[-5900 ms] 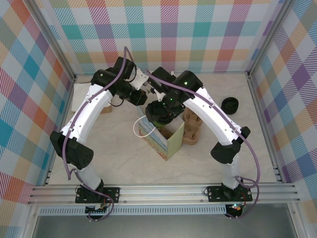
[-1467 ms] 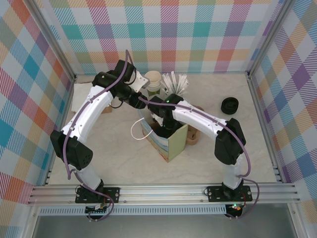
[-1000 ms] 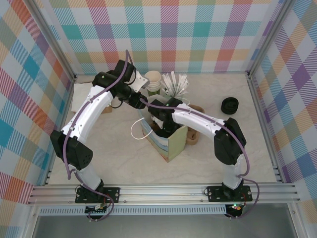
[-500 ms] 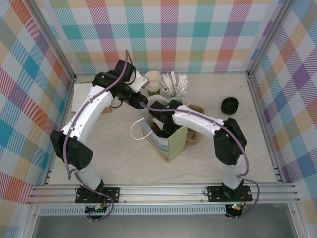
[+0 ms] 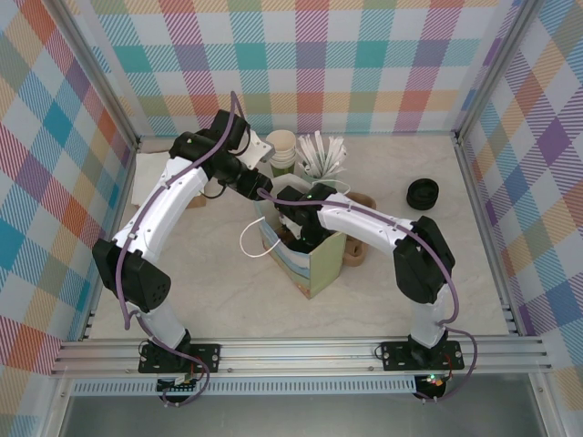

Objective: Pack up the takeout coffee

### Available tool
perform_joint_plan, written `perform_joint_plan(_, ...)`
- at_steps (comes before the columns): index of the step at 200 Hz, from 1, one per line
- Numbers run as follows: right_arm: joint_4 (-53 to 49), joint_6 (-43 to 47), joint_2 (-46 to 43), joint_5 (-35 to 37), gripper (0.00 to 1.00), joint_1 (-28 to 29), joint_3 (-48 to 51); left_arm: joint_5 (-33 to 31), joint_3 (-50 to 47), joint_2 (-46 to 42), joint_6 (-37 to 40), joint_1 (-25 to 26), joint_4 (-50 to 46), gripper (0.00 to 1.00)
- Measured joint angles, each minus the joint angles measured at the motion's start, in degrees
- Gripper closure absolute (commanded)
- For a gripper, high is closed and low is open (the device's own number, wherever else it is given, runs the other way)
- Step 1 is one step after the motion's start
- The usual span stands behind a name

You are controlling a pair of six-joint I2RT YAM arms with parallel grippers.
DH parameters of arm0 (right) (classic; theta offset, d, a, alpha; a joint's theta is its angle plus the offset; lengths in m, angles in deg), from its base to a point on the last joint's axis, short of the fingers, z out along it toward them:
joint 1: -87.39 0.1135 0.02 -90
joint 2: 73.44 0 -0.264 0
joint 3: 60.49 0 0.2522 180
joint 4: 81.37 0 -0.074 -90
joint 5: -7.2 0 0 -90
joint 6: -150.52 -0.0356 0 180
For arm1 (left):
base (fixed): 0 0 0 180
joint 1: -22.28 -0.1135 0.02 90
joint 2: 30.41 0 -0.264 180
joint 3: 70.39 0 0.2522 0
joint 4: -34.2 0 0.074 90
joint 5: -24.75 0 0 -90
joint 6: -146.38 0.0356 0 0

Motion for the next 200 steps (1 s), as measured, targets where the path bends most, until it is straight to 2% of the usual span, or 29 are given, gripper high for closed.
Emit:
perform_joint_plan(49, -0.5, 0.0, -1.9, -0.2, 0.08, 0.0, -0.1, 0.4, 0.0, 0.0, 0.0, 0.0, 0.0, 0.46)
perform_joint_plan(68, -0.9, -0.1, -2.6, -0.3, 0.00, 0.0, -0.6, 0.5, 0.0, 0.0, 0.0, 0.0, 0.0, 0.46)
perform_joint_plan(200, -2.6, -0.7, -3.3, -0.3, 0.00, -0.1, -6.3, 3.0, 0.0, -0.2, 0.0, 0.0, 0.0, 0.48)
